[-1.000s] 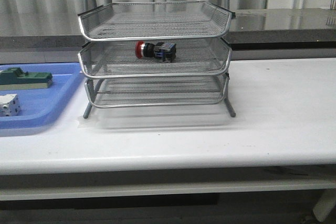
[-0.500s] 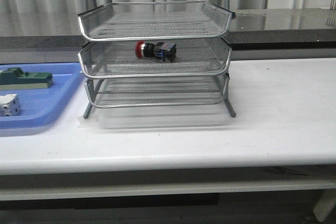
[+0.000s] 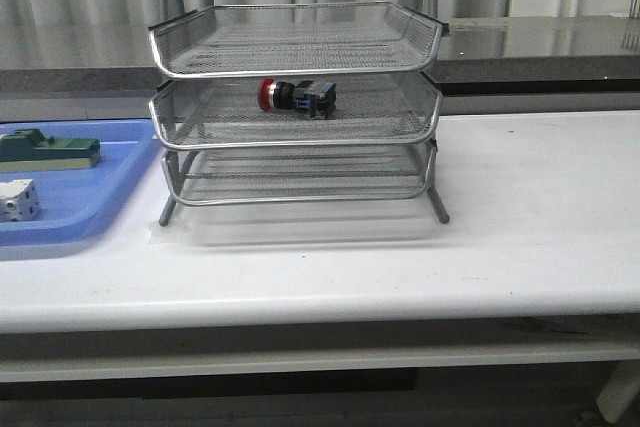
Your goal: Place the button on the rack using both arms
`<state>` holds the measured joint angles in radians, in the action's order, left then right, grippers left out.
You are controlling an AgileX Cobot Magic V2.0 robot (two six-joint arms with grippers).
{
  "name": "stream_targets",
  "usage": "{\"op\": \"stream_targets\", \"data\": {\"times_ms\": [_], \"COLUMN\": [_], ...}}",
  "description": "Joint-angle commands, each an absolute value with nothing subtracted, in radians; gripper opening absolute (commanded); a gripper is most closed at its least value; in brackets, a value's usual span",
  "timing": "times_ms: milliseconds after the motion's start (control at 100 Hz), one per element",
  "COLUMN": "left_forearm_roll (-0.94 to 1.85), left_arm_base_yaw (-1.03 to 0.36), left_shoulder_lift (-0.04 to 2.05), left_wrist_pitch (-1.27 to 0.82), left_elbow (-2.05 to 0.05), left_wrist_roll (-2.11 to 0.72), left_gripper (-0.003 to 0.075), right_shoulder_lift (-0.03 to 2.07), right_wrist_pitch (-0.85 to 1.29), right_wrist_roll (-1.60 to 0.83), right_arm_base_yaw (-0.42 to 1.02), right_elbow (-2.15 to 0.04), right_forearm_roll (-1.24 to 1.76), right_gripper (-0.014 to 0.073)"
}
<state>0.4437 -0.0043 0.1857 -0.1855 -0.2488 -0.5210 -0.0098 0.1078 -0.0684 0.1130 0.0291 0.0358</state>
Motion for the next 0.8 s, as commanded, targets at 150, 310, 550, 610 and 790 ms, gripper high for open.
{"op": "stream_targets", "data": {"times_ms": [150, 310, 550, 610, 790], "left_forearm_roll": [0.460, 0.460, 0.460, 0.460, 0.442], "left_arm_base_yaw": [-0.003, -0.003, -0.003, -0.003, -0.003], "left_shoulder_lift": [0.194, 0.194, 0.194, 0.194, 0.194], "left_wrist_pitch": [-0.107, -0.107, -0.107, -0.107, -0.107], "left_elbow": [-0.277, -0.277, -0.277, -0.277, -0.272], "left_wrist_roll": [-0.511, -0.511, -0.511, -0.511, -0.511], "left_gripper": [-0.0021, -0.0021, -0.0021, -0.0021, -0.0021], "right_shoulder_lift": [-0.030, -0.030, -0.030, -0.030, -0.030], "right_wrist_pitch": [0.021, 0.021, 0.021, 0.021, 0.021], "right_wrist_roll": [-0.067, -0.067, -0.067, -0.067, -0.067], "right_arm_base_yaw": [0.108, 0.108, 0.108, 0.108, 0.108], "right_elbow": [0.009, 0.009, 0.009, 0.009, 0.009], "right_forearm_roll": [0.027, 0.027, 0.027, 0.027, 0.027], "right_gripper": [-0.0060, -0.0060, -0.0060, -0.0060, -0.0060]}}
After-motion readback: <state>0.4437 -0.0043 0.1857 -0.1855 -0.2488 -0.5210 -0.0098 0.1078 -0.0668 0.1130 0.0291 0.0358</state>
